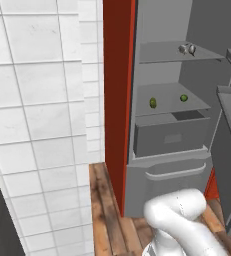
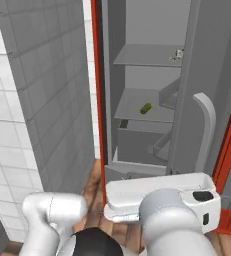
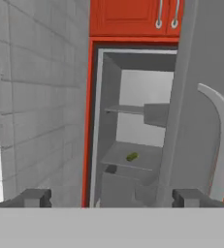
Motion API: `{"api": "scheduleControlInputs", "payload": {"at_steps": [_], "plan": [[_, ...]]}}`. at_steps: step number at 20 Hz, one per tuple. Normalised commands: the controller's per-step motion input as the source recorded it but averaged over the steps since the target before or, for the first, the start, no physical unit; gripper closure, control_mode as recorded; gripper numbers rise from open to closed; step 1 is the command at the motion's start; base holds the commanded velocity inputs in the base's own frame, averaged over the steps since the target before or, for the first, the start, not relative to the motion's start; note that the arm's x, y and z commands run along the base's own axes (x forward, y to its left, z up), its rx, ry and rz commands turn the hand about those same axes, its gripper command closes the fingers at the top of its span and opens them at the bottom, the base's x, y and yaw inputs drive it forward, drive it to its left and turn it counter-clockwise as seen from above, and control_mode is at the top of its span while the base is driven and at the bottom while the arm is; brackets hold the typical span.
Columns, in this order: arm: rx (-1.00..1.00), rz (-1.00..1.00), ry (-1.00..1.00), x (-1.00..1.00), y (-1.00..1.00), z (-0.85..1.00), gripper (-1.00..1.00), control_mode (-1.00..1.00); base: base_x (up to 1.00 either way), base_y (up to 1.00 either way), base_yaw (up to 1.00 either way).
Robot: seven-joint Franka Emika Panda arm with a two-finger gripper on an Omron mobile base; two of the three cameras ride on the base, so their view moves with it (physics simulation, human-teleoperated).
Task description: Gather the cucumber and avocado from the fridge and place them on a tray on the dining counter. Then gather the fishs from the fridge and place them on the other tray.
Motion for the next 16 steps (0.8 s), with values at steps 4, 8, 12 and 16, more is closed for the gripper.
{"api": "scheduleControlInputs", "payload": {"at_steps": [4,8,12,16], "plan": [[-0.12,-0.37,0.0,0.08,1.0,0.0,-1.0,-1.0,0.0,0.0,0.0],[-0.07,-0.49,0.0,0.34,1.0,0.1,-1.0,-1.0,0.0,0.0,0.0],[-0.03,-0.64,0.0,0.49,0.76,0.16,-1.0,-1.0,0.0,0.0,0.0],[0.0,-0.72,0.0,0.31,0.6,0.02,-1.0,-1.0,0.0,0.0,0.0]]}}
